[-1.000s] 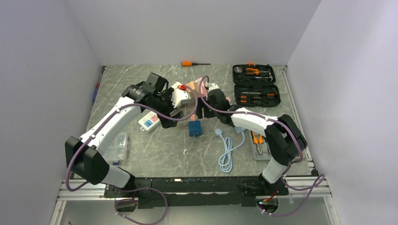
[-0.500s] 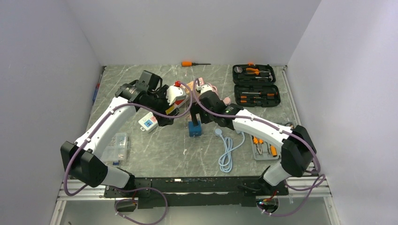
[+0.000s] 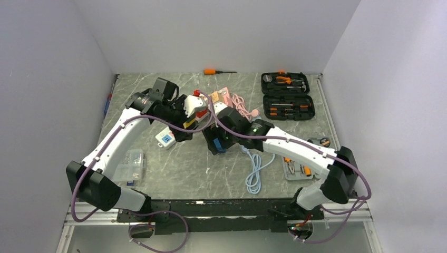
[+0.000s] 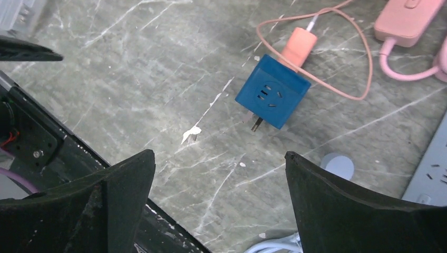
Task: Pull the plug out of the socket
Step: Remove the plug from the socket.
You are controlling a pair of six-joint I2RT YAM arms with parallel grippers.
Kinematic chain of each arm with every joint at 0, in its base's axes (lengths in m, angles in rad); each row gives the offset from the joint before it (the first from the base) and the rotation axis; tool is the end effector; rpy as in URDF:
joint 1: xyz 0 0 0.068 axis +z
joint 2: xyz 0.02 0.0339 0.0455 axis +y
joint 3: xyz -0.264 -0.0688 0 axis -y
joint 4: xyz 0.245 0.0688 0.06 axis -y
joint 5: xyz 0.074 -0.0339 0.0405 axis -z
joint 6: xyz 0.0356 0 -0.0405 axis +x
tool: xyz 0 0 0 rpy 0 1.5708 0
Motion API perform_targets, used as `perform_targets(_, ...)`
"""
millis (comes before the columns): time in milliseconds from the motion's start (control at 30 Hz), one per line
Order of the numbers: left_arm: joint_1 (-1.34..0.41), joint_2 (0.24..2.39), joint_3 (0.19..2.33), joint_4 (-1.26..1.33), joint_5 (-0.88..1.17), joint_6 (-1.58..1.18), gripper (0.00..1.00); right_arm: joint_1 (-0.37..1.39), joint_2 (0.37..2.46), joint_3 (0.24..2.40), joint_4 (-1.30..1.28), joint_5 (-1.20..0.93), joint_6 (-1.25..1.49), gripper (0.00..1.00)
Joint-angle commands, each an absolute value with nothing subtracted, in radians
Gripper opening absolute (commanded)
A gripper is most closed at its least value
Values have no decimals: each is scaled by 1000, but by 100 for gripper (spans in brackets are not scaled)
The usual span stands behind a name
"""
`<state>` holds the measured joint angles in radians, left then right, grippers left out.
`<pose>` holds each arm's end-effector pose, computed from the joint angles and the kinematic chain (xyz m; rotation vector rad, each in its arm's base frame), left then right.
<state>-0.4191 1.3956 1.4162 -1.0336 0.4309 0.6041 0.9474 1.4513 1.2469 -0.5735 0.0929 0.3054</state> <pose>0.2442 -0.1251 0.3483 1.3657 2.1112 -0.4805 0.1887 0.2567 0.3078 -0.7133 2.2932 0.4988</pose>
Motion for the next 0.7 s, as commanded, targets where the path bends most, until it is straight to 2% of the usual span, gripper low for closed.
perform_targets(0,-407,1362,1455,-1057,462,628,100,951,1549,1267,-594,63,295,95)
perform_targets(167,-383,1363,1475,-1069,462,628,99,951,1672,1230,-518,113,314,100)
perform_targets(667,-333,1328,1516,-1096,495,651,99,939,1872,1289,-439,272,299,100)
